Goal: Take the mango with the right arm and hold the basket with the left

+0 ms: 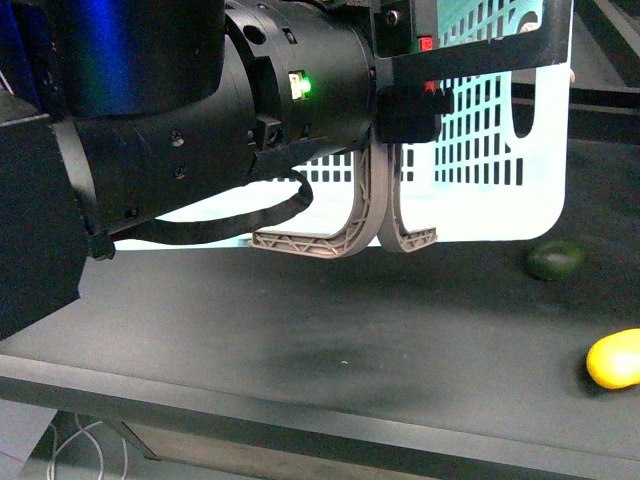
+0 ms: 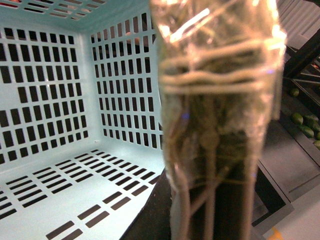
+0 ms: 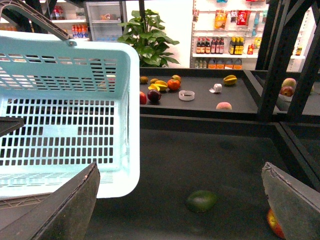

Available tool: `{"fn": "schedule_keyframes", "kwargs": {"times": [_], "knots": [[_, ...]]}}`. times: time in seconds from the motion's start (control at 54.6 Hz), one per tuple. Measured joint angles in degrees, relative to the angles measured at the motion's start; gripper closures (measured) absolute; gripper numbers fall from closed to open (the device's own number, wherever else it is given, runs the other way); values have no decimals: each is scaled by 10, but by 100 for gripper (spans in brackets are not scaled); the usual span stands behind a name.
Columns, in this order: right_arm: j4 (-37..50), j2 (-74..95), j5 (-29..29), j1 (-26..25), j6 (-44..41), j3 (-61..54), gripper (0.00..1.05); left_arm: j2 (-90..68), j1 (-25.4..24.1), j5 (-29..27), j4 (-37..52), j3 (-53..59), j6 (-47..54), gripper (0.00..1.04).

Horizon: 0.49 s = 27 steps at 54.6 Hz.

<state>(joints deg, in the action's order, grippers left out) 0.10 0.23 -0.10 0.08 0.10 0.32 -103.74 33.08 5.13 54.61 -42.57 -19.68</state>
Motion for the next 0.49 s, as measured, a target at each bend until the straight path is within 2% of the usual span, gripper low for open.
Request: {"fn": "schedule_keyframes", "kwargs": {"times": [0.495], "knots": [[0,0,0,0,0,0,8,13,-4,-22,-11,0,1,100]]}}
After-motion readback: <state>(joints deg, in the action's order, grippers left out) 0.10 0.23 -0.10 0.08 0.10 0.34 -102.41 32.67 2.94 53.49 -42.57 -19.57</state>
